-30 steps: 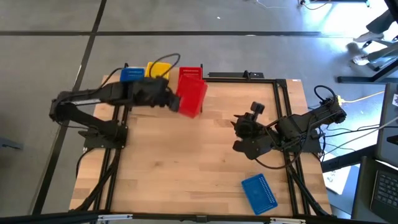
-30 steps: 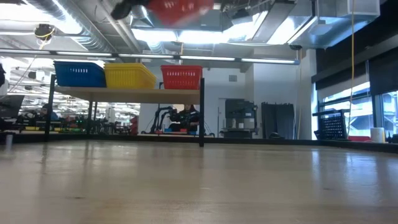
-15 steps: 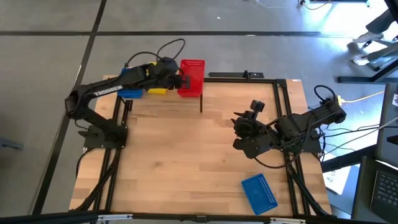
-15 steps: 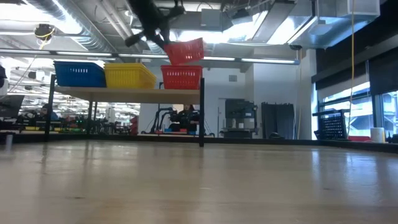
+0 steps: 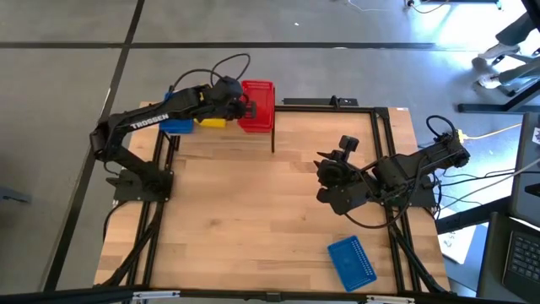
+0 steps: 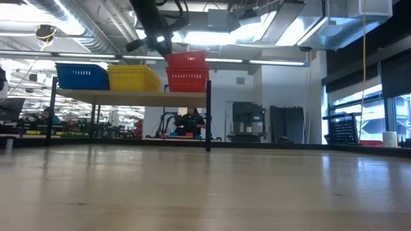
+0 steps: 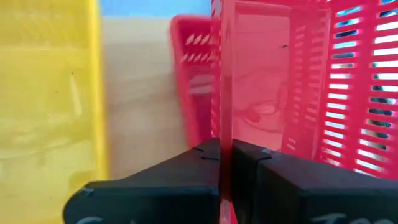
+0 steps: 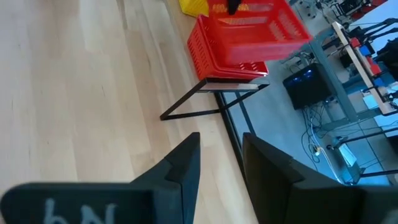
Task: Stack baskets on shelf by color
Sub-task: Stack the red bin on top of the red bins on the shelf
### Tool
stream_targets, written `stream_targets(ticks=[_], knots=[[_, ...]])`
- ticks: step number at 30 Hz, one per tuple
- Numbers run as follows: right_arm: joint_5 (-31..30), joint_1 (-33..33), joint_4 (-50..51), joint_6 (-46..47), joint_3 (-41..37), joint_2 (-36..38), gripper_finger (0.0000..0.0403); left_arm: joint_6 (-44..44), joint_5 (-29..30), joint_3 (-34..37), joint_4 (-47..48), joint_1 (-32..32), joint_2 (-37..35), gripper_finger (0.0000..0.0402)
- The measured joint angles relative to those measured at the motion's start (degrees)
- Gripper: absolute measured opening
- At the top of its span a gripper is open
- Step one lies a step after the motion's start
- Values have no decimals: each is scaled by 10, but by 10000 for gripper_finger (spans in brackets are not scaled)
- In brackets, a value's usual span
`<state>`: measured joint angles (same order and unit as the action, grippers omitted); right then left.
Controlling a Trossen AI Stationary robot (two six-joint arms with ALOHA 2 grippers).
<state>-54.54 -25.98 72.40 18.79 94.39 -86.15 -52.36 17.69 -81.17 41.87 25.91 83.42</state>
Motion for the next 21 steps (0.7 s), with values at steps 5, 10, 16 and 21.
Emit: stream_targets(ticks=[5, 10, 16, 21], knots=[[0, 4, 2, -1, 0, 0, 117, 15, -20, 0, 12, -2, 8, 2], [0, 6, 2, -12, 0, 0, 117, 33, -30, 0, 10, -2, 7, 22], [0, 6, 2, -12, 0, 0, 117, 31, -29, 0, 10, -1, 7, 58], [0, 6, 3, -13, 0, 0, 117, 40, -28, 0, -13, 1, -2, 72]])
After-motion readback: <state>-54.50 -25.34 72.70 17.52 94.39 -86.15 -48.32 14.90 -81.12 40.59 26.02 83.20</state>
